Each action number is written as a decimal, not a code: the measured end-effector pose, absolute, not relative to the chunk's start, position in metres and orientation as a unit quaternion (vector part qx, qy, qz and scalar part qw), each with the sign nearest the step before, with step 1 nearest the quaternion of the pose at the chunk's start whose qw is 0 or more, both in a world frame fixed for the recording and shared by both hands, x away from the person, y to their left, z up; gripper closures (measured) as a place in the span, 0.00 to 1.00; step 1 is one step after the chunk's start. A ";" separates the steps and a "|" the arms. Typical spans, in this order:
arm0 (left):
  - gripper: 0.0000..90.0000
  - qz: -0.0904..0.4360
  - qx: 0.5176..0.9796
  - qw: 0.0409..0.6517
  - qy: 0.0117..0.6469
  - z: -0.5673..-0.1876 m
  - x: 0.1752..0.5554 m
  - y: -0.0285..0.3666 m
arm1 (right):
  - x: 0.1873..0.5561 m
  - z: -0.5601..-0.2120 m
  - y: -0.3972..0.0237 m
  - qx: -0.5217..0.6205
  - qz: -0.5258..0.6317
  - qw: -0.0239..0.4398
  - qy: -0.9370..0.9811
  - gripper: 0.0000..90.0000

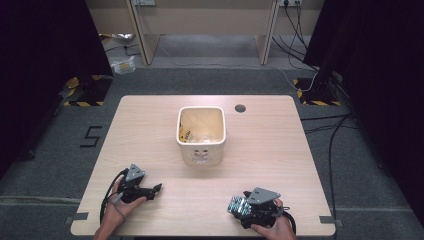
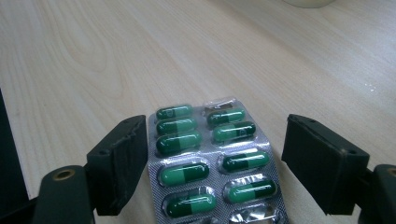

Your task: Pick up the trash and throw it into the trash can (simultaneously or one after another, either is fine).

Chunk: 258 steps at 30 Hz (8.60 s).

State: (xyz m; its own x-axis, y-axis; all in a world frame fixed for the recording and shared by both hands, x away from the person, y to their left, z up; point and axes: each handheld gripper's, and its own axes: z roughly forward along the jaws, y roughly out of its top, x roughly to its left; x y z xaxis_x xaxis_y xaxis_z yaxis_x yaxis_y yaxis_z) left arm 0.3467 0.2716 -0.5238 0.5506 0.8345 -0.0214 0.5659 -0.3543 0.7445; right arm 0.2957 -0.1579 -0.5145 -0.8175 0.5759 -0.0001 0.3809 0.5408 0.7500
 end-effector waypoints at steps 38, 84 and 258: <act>0.16 0.185 0.802 0.364 0.437 -0.524 0.347 0.272 | 0.305 -0.497 -0.171 0.321 0.419 0.141 0.838 0.38; 0.16 0.185 0.802 0.364 0.437 -0.524 0.347 0.272 | 0.327 -0.455 -0.183 0.331 0.436 0.200 0.813 0.38; 0.16 0.183 0.801 0.365 0.438 -0.524 0.347 0.272 | 0.503 -0.376 -0.016 0.295 0.397 0.155 0.855 0.38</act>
